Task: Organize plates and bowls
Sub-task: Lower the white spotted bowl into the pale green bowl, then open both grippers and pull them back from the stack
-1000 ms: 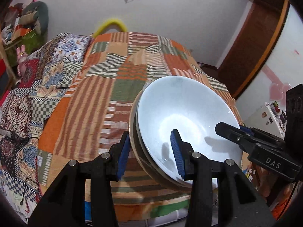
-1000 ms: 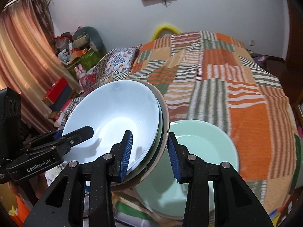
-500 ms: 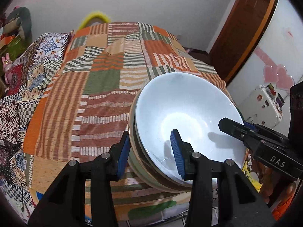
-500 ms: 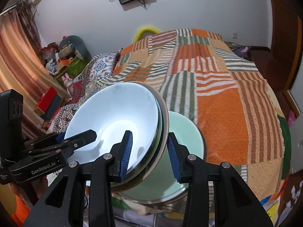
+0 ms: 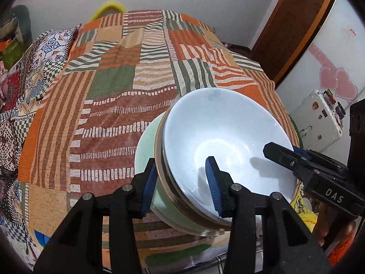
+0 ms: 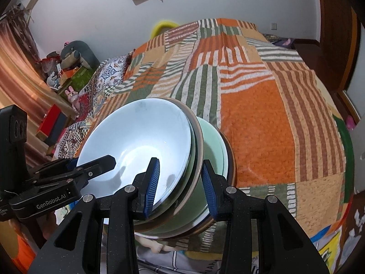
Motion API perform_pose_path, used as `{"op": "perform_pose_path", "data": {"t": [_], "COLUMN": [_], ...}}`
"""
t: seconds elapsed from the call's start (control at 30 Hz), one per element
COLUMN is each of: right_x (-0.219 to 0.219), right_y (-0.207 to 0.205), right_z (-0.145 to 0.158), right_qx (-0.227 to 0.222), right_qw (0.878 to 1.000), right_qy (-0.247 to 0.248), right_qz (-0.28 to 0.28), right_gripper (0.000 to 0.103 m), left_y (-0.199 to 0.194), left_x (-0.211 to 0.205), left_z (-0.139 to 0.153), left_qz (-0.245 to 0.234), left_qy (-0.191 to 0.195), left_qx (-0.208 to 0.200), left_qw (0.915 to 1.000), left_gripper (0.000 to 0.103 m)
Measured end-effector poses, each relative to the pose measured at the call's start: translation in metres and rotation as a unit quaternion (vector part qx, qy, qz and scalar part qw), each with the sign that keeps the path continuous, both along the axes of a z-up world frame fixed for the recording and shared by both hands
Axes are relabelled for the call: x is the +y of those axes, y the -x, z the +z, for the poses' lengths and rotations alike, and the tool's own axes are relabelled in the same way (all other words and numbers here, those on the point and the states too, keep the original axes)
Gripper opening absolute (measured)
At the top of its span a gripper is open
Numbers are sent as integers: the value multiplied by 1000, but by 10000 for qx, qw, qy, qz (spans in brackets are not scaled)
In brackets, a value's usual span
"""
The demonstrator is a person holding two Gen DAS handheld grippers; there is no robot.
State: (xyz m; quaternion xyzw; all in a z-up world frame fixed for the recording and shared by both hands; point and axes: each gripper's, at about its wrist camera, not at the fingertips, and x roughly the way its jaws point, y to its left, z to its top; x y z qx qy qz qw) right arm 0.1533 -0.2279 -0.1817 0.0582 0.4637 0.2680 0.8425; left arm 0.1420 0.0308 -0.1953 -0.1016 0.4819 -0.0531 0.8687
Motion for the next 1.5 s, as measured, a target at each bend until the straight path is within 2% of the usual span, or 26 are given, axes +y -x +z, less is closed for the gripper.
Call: {"op": "perform_pose_path", "data": {"t": [0.17,0.37,0.5,0.57,0.7,0.87,1.03,1.23,1.4,1.47,1.5], "right_x": [-2,-4,-1,-1,-6,-12,-9,-16,-25,-28,-29], "right_y": [-3,-5,-2,1,4,11,28,56,82,90,94], "right_z": [-2,-7,-5,1,15,37,69,116,148,156,159], "right_qx": [77,176,78,-93,-319,-637,-1198,-2025,-2625,-2799,-2877], "right_qw": [9999,9995,9998,9999,9995,9980,9928,9791,9641,9590,9567], "right_qy": [-127,-279,-157,-16,-2,-51,-59,-200,-389,-434,-451], "right_qz": [-38,34,81,83,55,27,62,46,53,43,38], "right_gripper": [34,43,43,44,47,48,49,54,54,55,59], "left_y": [-3,-6,-6,-2,11,27,52,90,114,123,128], "left_x": [0,4,4,5,3,6,5,-7,-11,-11,-11], "left_z": [-3,-5,-5,0,24,54,98,150,177,184,187], "left_qz": [2,80,106,145,173,184,222,307,299,321,345], "left_qy": [24,213,236,152,-294,-299,-319,-582,-574,-562,-570], "left_qx": [-5,0,25,-96,-529,-911,-1567,-2526,-2951,-3090,-3178], "left_qw": [10000,9997,9997,9997,9980,9952,9869,9653,9533,9489,9458], "left_gripper": [43,43,43,44,44,44,44,57,63,70,73]}}
